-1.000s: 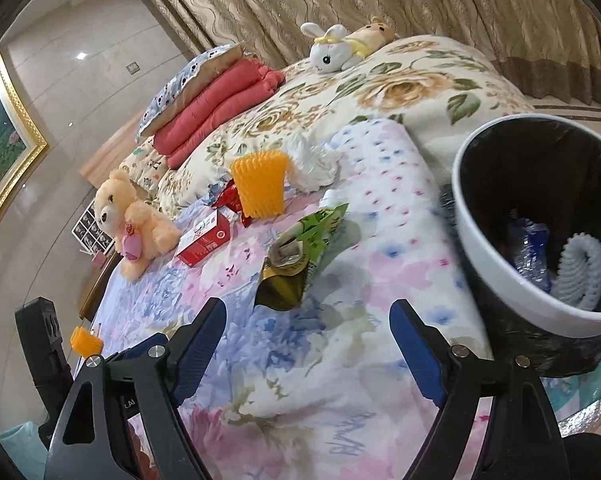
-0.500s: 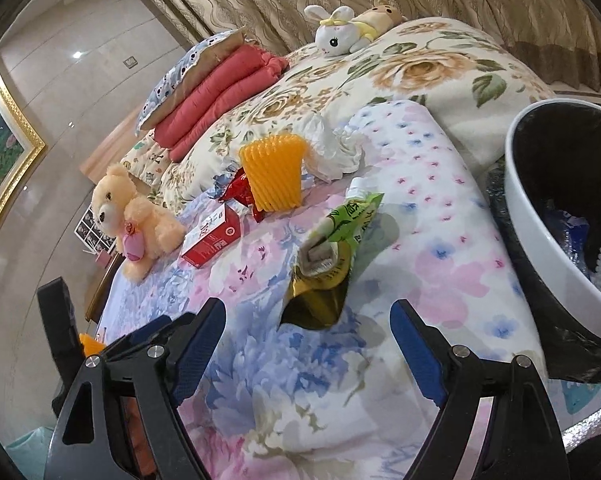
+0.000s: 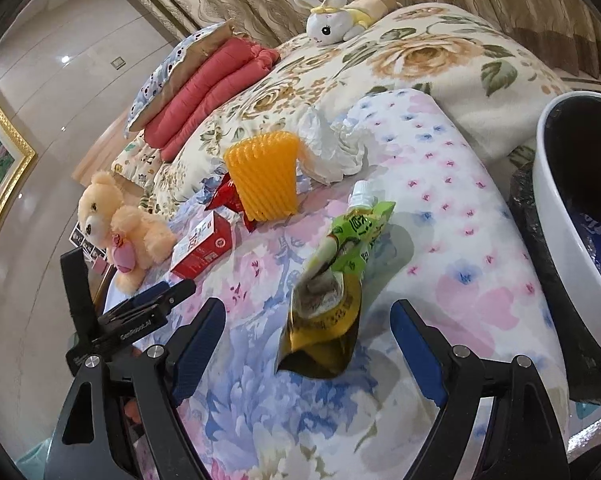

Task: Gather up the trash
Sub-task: 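Move both tools back toward the milk carton and green pouch on the bed, then grasp the white-red milk carton with left tool while right tool grasps green pouch, then carry the milk carton and green pouch over the trash bin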

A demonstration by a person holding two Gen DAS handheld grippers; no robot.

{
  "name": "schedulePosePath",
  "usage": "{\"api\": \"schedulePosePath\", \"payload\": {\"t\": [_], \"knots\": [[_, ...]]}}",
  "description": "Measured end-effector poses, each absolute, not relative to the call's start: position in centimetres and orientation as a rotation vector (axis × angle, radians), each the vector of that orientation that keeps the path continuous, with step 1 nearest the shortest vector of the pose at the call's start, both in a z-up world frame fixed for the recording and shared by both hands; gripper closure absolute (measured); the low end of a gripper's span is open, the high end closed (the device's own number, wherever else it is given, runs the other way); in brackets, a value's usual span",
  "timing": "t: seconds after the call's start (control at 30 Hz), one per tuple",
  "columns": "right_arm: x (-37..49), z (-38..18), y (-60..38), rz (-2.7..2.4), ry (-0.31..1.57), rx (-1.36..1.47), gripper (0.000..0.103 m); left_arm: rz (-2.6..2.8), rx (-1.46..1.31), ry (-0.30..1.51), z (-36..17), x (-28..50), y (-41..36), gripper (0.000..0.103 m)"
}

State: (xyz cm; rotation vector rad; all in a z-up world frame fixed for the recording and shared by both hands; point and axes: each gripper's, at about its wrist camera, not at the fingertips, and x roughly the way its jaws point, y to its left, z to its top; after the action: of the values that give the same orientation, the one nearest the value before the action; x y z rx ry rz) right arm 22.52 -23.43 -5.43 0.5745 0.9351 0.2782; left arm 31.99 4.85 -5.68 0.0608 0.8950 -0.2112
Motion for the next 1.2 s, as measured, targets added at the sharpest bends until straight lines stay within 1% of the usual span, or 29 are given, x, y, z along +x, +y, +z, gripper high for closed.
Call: {"api": "schedulePosePath", "payload": {"t": [0.27, 0.43, 0.47, 0.5, 0.53, 0.57, 0.6, 0.67, 0.7, 1.0, 1.2], "knots": [[24.1, -6.1, -23.2, 0.289, 0.953, 0.592, 0.017, -0.262, 0.1, 0.916, -6.1, 34.9, 4.6, 0.018], [24.7, -7.1, -23.2, 0.272, 0.975, 0.606, 0.018, -0.278, 0.142, 0.876, -5.8, 34.7, 3.4, 0.019], [24.7, -7.2, -23.3, 0.268, 0.975, 0.605, 0.019, -0.274, 0.166, 0.863, -5.7, 34.5, 2.9, 0.027], [24.7, -7.2, -23.2, 0.262, 0.974, 0.599, 0.023, -0.269, 0.184, 0.862, -5.8, 34.4, 2.6, 0.04], [24.6, -7.3, -23.1, 0.252, 0.973, 0.583, 0.027, -0.258, 0.203, 0.864, -6.0, 34.2, 2.2, 0.04], [24.6, -7.4, -23.1, 0.248, 0.975, 0.575, 0.039, -0.247, 0.214, 0.855, -5.9, 33.9, 2.0, 0.041], [24.5, -7.5, -23.2, 0.246, 0.98, 0.574, 0.056, -0.247, 0.215, 0.852, -5.8, 33.7, 1.9, 0.042], [24.3, -7.7, -23.5, 0.251, 0.983, 0.59, 0.066, -0.272, 0.183, 0.854, -5.6, 32.9, 1.6, 0.044], [24.0, -7.7, -23.6, 0.254, 0.981, 0.592, 0.072, -0.269, 0.174, 0.857, -5.6, 32.5, 1.6, 0.048], [21.2, -6.5, -24.4, 0.302, 0.935, 0.57, 0.073, -0.281, 0.036, 0.878, -5.2, 26.5, -0.2, 0.048], [19.3, -5.8, -25.9, 0.299, 0.909, 0.58, 0.073, -0.313, 0.0, 0.865, -4.4, 22.9, -2.6, 0.048]]}}
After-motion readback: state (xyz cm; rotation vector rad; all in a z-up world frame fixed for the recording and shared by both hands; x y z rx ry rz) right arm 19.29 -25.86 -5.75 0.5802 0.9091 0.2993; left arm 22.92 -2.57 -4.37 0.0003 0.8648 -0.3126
